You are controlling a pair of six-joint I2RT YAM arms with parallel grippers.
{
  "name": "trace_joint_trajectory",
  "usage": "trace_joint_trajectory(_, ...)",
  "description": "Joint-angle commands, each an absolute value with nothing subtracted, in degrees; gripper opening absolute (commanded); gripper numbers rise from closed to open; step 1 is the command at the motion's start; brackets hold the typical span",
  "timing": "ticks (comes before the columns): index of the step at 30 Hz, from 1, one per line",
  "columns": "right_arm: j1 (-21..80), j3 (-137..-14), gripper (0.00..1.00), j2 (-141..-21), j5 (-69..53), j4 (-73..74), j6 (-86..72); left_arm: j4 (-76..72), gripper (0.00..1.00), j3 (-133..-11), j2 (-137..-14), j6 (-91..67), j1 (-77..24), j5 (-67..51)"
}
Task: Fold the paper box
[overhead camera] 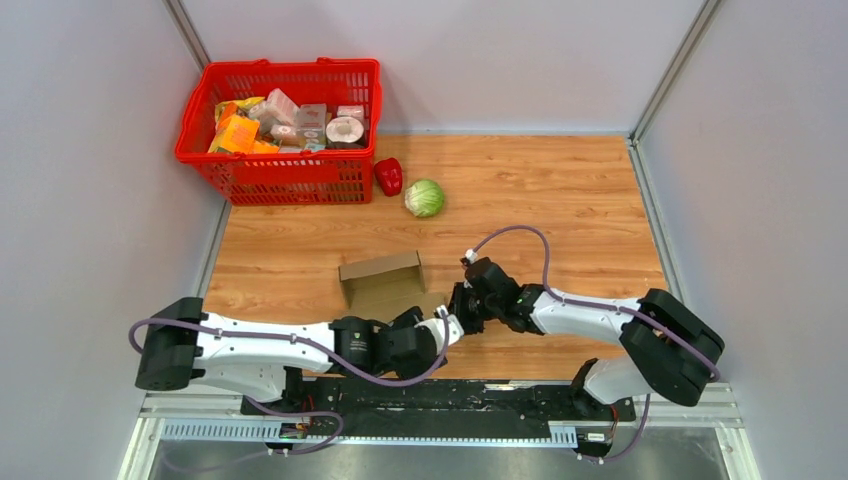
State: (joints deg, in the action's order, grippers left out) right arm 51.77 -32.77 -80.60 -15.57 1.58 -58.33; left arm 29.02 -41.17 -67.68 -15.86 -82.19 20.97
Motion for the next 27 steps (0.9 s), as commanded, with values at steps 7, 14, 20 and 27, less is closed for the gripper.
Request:
trace_joint_trajectory(7,47.3,-34.5,0.0,-75.2,-25.4,6.3,-61.7,34.4,0.79,-51.2,-79.6,-9.6,-91.0,37.2)
trace_joint_trajectory(14,46.8,-33.2,0.0,-74.4,-28.6,5.8,-66.8,42.5,0.68,-57.6,-90.8,-11.6,-96.0,53.2)
trace_joint_trajectory(20,46.7,-31.5,0.0,-73.2,-30.6,4.1,-69.1,46.0,0.51,-59.5,-94.9,-14.9,-97.1,60.7)
trace_joint_trajectory(27,45.3,-32.5,0.11,-68.6,-30.9,6.3,-63.0,45.5,0.0,-59.2,-91.6,-13.3,-97.2,59.5)
